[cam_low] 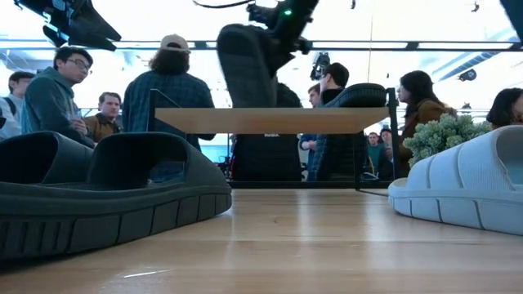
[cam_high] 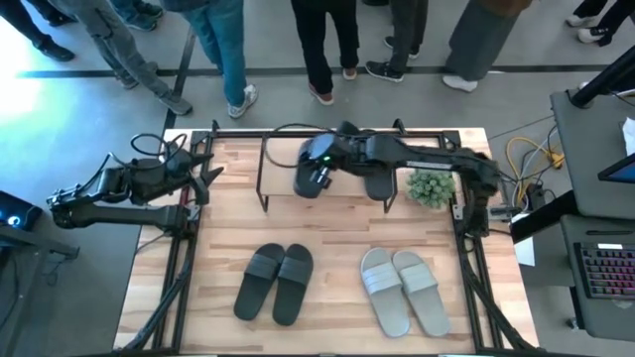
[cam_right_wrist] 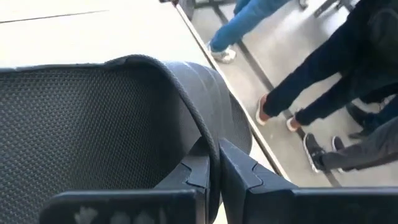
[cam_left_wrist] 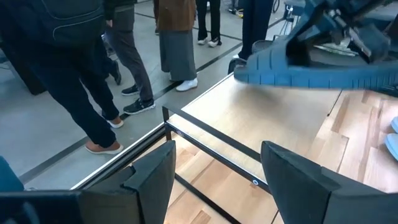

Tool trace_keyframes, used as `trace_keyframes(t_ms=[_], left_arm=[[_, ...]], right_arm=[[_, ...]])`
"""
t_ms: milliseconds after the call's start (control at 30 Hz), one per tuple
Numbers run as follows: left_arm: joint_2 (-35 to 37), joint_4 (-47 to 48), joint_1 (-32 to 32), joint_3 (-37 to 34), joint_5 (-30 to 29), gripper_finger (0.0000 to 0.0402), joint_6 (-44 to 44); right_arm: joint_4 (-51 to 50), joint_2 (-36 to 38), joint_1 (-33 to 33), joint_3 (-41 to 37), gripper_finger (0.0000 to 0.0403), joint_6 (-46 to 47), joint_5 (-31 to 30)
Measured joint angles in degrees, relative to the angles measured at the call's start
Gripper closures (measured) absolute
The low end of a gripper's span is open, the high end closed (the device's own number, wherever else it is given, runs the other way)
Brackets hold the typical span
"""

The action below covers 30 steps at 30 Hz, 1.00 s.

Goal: Pick and place slides into the shelf
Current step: Put the black slide on the shelf

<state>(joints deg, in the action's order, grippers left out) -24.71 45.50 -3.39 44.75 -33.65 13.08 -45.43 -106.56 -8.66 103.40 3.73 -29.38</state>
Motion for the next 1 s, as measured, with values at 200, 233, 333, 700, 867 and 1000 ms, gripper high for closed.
trace_keyframes(t_ms=[200, 233, 333, 700, 867, 1000], left_arm=[[-1.27, -0.04, -0.01, 0.02, -1.39, 0.0180, 0.04], [-1.56, -0.04, -0.01, 0.02, -1.40, 0.0180, 0.02], [-2.71, -0.24, -0.01, 0.03, -1.41, 0.0180, 0.04], [-7.09, -4.17, -0.01, 0.13, -1.67, 0.0180, 0.02], [-8.86, -6.01, -0.01, 0.13, -1.17, 0.0180, 0.02], [-9.71, -8.34, -0.01, 0.14, -0.98, 0.0180, -0.32]], right_arm=[[1.58, 7.52, -2.73, -9.56, 0.0390, -7.06, 1.91], [2.02, 7.74, -3.03, -10.83, 0.0390, -8.98, 1.85], [2.84, 8.11, -3.72, -13.41, 0.0390, -13.74, 1.21], [7.70, 8.67, -4.72, -18.09, 0.0390, -22.14, -0.28], [7.78, 8.77, -4.50, -19.35, 0.0390, -22.84, -2.34], [8.36, 8.81, -4.05, -19.55, 0.0390, -23.69, -5.70]])
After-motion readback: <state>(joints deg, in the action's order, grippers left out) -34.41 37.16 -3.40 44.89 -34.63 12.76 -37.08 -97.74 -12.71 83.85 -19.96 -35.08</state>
